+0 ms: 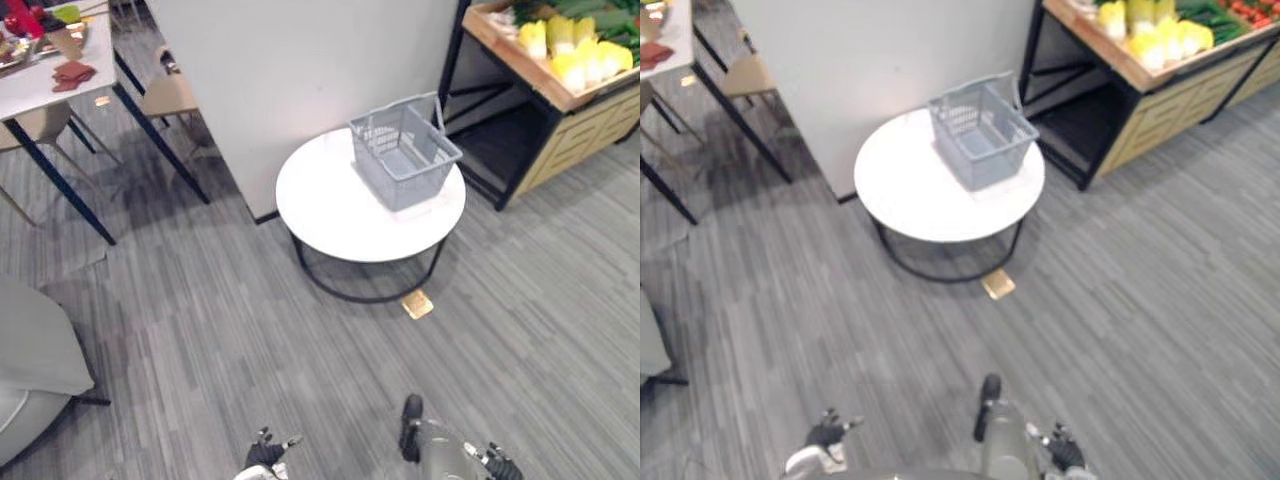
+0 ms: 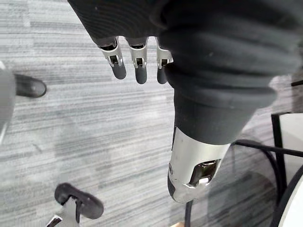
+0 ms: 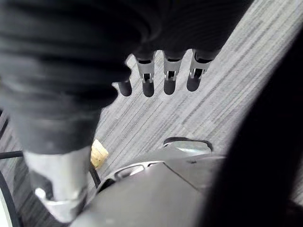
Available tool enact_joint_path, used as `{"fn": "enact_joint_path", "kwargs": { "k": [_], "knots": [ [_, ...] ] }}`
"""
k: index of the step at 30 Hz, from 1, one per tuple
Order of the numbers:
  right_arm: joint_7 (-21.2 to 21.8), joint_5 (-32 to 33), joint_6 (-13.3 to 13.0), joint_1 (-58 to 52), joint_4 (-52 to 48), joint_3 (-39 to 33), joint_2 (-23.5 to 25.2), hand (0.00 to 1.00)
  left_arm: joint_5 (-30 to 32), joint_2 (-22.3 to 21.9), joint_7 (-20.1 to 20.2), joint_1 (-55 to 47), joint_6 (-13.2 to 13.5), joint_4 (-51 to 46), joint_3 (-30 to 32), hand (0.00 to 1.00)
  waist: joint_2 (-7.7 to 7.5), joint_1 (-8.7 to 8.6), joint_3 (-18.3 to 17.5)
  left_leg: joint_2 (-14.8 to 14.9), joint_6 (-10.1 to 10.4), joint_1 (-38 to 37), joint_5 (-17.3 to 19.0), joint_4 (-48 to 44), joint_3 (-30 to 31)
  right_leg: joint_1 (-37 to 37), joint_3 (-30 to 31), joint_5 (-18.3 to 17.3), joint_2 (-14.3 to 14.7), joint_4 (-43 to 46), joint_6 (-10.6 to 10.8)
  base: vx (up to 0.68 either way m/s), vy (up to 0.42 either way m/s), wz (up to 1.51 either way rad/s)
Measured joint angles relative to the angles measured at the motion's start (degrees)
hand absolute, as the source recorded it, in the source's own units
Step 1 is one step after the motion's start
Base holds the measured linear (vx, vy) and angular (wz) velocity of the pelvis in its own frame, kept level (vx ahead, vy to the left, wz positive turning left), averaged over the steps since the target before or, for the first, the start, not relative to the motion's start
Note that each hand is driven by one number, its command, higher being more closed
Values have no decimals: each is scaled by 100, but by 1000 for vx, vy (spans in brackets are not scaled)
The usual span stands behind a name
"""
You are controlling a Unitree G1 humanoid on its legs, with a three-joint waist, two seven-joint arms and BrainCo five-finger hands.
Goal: Pick vegetable in the basket
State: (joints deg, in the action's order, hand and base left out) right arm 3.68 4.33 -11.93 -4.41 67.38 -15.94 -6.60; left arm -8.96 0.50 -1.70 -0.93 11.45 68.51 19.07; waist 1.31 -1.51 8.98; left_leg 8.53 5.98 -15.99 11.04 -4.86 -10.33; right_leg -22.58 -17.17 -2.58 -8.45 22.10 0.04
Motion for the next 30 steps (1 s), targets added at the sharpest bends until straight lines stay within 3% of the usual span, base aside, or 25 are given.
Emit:
{"fn": "enact_joint_path", "kwargs": {
  "k": [2, 3, 5, 6, 8, 10, 13, 15, 16, 17, 18, 19, 20, 22, 23, 26, 27, 28, 29, 30],
  "knots": [
    [-2, -4, 2, 1, 13, 7, -35, 0, -7, -66, 23, -105, -11, 5, 131, 0, 96, 3, -58, 217, 68, 178, -80, -601, 27, 136, -93, -287, 136, 97, -56, 556, -311, 1],
    [-2, -4, 5, 1, 65, 35, -56, 0, -152, -35, 40, -153, -35, 46, 192, 0, 129, -12, -74, 455, 228, 705, -417, -1907, 146, 407, -194, -535, 210, 102, -131, 572, -301, 16],
    [10, -5, 19, -28, 108, 120, -108, 0, -234, -26, 46, -158, -57, 51, 319, 0, 134, -21, -69, 577, 290, 1183, -1043, -2914, 351, 652, -264, -671, 216, 94, -189, 395, -193, 20],
    [17, -2, 40, -60, 107, 319, -147, 0, -370, -8, 50, -162, -57, 53, 377, 0, 142, 7, -39, 784, 262, 1580, -1556, -3966, 293, 1002, -298, -847, 242, 4, -235, 427, -163, 15],
    [17, 2, 50, -25, 107, 538, -231, 0, -446, 45, 93, -180, -41, 43, 392, 0, 118, 32, 13, 967, 37, 2204, -971, -5412, 43, 1625, -277, -1111, 272, -167, -275, 455, -131, 6],
    [17, 12, 48, 98, 107, 582, -234, 0, -446, 57, 90, -205, -27, 20, 467, 0, 132, 71, 7, 880, -171, 2689, -410, -5597, -286, 2196, -202, -1169, 265, -441, -267, 331, -48, -15],
    [8, 27, 14, 272, 89, 753, -230, 0, -449, 94, 80, -238, -9, -32, 552, 0, 101, 215, 20, 624, -180, 3304, -90, -4441, -675, 2605, -33, -1164, 166, -774, -91, 271, 64, -44],
    [-11, 62, -11, 285, 54, 807, -213, 0, -462, 106, 55, -313, 24, -28, 527, 0, 71, 214, 32, 269, -254, 3275, -207, -2675, -861, 2846, 40, -1246, 5, -927, 126, 348, 191, -25],
    [-39, 74, -39, 221, -6, 924, -222, 0, -467, 94, 23, -418, 38, -26, 413, 0, 123, 199, 4, 33, -277, 3198, -691, -1144, -801, 3058, 59, -1322, -24, -1076, 310, 386, 243, -18],
    [-63, 70, -48, 195, -30, 995, -256, 0, -491, 87, 13, -468, 39, -25, 351, 0, 157, 208, -16, -20, -245, 3170, -936, -647, -793, 3135, 90, -1359, -2, -1129, 388, 524, 357, -31],
    [-86, 71, -48, 156, -57, 1094, -352, 0, -525, 71, 6, -638, 34, -1, 254, 0, 233, 251, -68, 9, -386, 3157, -1497, -222, -705, 3281, 216, -1448, 80, -1233, 552, 395, 277, -32],
    [-93, 69, -49, 152, -59, 1187, -345, 0, -574, 82, 9, -675, 26, 6, 241, 0, 258, 283, -112, -30, -524, 3142, -1793, -268, -662, 3365, 291, -1462, 85, -1286, 579, 493, 316, -16],
    [-84, 66, -59, 134, -70, 1323, -222, 0, -612, 233, -5, -644, 32, 2, 176, 0, -116, 309, -172, -311, -655, 3180, -1615, -355, -709, 3458, 521, -1413, -126, -1458, 533, 468, 255, 8],
    [-61, 58, -60, 154, -70, 1424, -149, 0, -612, 376, -7, -574, 34, 6, 107, 0, -303, 310, -193, -512, -701, 3175, -1485, -340, -706, 3387, 682, -1261, -280, -1345, 468, 451, 248, 25],
    [-58, 26, -61, 208, -69, 1426, -123, 0, -612, 420, -7, -574, 39, 8, 102, 0, -388, 319, -239, -680, -749, 3054, -1342, -334, -755, 3269, 926, -1115, -441, -947, 550, 362, 221, 14],
    [-55, 4, -86, 277, -74, 1430, -131, 0, -610, 432, -29, -607, 38, 145, 78, 0, -395, 360, -248, -782, -831, 2575, -1066, -270, -919, 2737, 1429, -740, -618, 622, 724, 352, 232, -20],
    [-50, 3, -89, 287, -80, 1487, -107, 0, -605, 461, -30, -646, 27, 216, -50, 0, -374, 351, -237, -776, -846, 2224, -945, -177, -964, 2371, 1650, -349, -646, 1635, 1066, 328, 195, -27],
    [-41, 3, -91, 271, -90, 1594, -105, 0, -604, 481, -34, -682, 8, 216, -244, 0, -318, 320, -220, -763, -860, 1941, -815, -117, -957, 2057, 1612, -386, -687, 2492, 1100, 316, 165, -21],
    [-22, 7, -91, 242, -127, 1655, -119, 0, -607, 503, -37, -682, 8, 214, -333, 0, -320, 313, -222, -763, -874, 1806, -779, -93, -956, 1936, 1484, -449, -727, 2802, 992, 340, 95, -7],
    [26, 5, -110, 241, -171, 1678, -153, 0, -607, 533, -34, -671, 9, 204, -430, 0, -310, 311, -229, -761, -853, 1537, -731, 10, -953, 1733, 1034, -646, -874, 3115, 668, 260, 38, -1]
  ]
}}
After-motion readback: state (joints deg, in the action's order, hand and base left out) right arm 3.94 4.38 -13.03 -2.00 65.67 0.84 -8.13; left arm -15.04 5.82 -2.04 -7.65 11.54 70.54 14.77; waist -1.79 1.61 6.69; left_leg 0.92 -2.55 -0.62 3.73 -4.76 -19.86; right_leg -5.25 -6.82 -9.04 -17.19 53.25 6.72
